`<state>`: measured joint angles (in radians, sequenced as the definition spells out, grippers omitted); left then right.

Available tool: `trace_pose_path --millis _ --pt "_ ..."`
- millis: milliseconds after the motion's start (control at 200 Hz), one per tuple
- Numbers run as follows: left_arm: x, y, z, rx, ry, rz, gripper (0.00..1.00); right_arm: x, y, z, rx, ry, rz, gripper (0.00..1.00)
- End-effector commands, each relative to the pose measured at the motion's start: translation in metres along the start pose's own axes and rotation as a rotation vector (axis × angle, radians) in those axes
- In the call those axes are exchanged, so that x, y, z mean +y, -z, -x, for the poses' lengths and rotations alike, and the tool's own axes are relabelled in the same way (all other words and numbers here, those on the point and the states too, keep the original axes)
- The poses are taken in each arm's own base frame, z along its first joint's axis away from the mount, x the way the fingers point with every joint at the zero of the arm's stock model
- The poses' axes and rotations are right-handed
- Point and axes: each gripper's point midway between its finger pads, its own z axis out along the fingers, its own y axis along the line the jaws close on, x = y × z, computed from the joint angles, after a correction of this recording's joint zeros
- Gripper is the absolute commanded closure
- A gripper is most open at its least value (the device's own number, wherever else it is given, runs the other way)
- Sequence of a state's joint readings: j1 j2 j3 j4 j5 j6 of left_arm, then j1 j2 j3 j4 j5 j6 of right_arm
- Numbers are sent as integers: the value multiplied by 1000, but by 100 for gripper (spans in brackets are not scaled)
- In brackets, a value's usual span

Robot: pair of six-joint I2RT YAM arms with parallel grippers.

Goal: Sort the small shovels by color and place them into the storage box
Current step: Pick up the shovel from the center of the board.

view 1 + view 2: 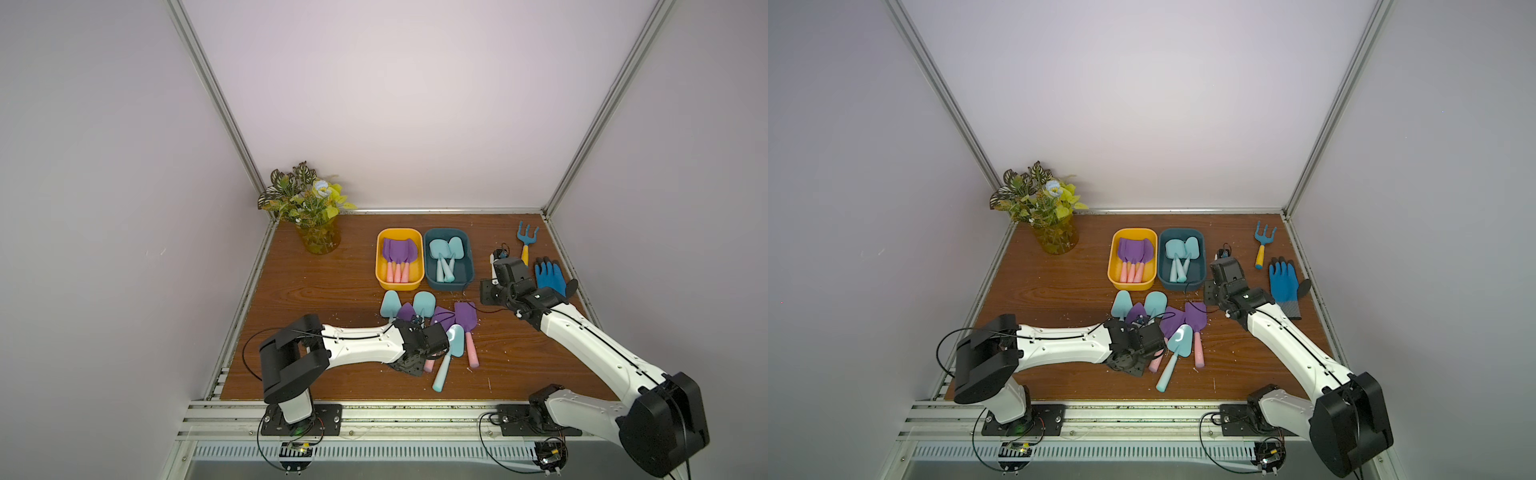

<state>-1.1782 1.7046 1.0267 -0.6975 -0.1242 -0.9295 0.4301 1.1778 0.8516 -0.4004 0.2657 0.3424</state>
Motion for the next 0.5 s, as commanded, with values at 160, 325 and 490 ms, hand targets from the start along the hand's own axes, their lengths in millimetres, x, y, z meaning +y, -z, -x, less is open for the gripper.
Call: trace_pose_path --millis 160,325,490 --pt "4 2 3 12 1 20 65 -5 6 10 -49 -5 -3 48" --pt "7 3 2 11 5 26 68 -5 5 10 -47 -7 0 48" --pt "9 5 4 4 10 28 71 -5 5 10 -46 -12 1 49"
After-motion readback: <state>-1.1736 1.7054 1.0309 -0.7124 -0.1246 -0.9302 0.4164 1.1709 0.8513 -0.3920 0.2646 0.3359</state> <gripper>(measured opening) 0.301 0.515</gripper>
